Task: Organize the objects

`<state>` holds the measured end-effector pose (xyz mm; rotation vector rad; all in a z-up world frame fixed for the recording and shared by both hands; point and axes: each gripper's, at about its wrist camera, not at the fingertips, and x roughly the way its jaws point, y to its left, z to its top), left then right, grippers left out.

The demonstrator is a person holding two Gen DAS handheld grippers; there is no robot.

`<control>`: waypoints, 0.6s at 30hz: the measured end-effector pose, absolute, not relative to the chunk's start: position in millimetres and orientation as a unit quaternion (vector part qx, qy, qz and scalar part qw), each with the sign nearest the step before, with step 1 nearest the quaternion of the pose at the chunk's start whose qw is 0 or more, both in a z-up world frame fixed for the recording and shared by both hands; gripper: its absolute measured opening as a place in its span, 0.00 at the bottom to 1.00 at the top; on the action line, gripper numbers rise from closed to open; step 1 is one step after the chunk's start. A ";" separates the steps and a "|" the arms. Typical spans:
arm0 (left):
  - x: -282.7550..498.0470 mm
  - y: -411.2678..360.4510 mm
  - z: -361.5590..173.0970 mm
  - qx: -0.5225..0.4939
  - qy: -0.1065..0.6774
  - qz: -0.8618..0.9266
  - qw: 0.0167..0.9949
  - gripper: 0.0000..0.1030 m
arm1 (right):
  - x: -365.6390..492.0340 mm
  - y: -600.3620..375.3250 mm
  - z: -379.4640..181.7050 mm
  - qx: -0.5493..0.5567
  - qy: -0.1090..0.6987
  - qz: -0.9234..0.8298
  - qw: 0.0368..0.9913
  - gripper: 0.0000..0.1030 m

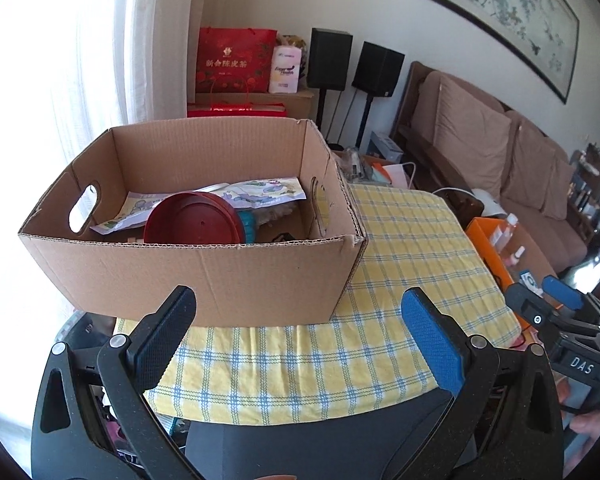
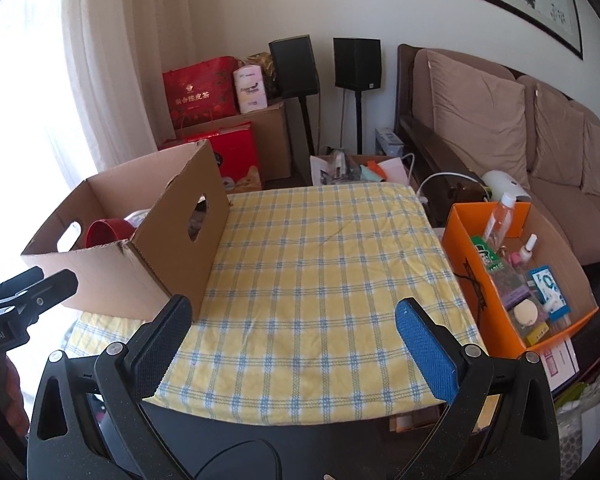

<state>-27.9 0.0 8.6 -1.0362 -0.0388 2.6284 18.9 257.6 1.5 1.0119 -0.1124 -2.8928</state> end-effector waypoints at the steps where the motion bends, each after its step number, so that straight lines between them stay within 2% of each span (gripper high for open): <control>1: -26.2 0.4 9.1 -0.360 -0.013 0.920 0.157 1.00 | 21.1 257.2 2.4 0.327 -0.036 -0.944 0.033 1.00; 18: -16.0 0.7 18.8 -0.350 -0.012 0.926 0.144 1.00 | 36.9 252.2 11.9 0.313 -0.034 -0.949 0.030 1.00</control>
